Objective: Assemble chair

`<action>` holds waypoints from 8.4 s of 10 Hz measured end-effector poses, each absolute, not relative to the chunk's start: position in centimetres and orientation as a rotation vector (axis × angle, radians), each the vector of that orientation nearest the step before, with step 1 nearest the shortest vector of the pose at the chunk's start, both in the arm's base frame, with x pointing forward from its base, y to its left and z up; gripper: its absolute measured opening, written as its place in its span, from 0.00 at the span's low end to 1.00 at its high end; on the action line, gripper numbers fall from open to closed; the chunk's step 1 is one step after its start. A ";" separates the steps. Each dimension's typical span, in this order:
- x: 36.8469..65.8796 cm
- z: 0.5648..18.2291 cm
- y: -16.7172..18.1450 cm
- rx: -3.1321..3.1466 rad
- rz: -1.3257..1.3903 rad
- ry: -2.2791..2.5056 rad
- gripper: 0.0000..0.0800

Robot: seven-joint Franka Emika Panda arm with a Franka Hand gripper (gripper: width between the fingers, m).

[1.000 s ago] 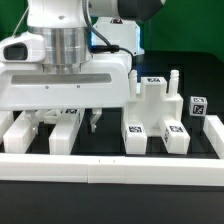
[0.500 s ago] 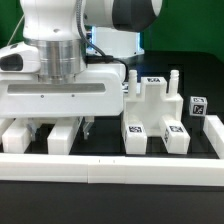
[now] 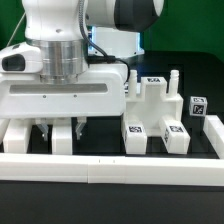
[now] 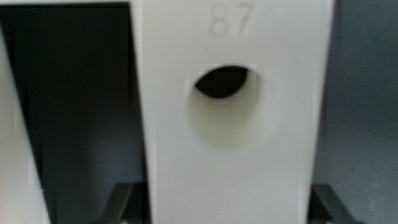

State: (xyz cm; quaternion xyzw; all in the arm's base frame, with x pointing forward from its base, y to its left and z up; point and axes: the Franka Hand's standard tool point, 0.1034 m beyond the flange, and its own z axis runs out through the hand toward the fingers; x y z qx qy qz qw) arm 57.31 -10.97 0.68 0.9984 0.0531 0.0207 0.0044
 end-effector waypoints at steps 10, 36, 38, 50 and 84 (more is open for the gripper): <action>59.3 11.3 -5.8 3.190 0.158 0.141 0.36; 57.1 13.1 7.0 3.178 0.140 0.006 0.36; 56.3 12.5 7.3 3.176 0.148 0.021 0.36; 56.3 10.4 7.1 3.164 0.147 0.069 0.36; 51.2 13.0 16.6 3.178 0.100 -0.446 0.81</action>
Offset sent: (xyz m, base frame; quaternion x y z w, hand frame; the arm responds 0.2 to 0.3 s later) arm -0.0139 0.0126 0.0538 -0.0118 -0.0194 -0.0052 0.9997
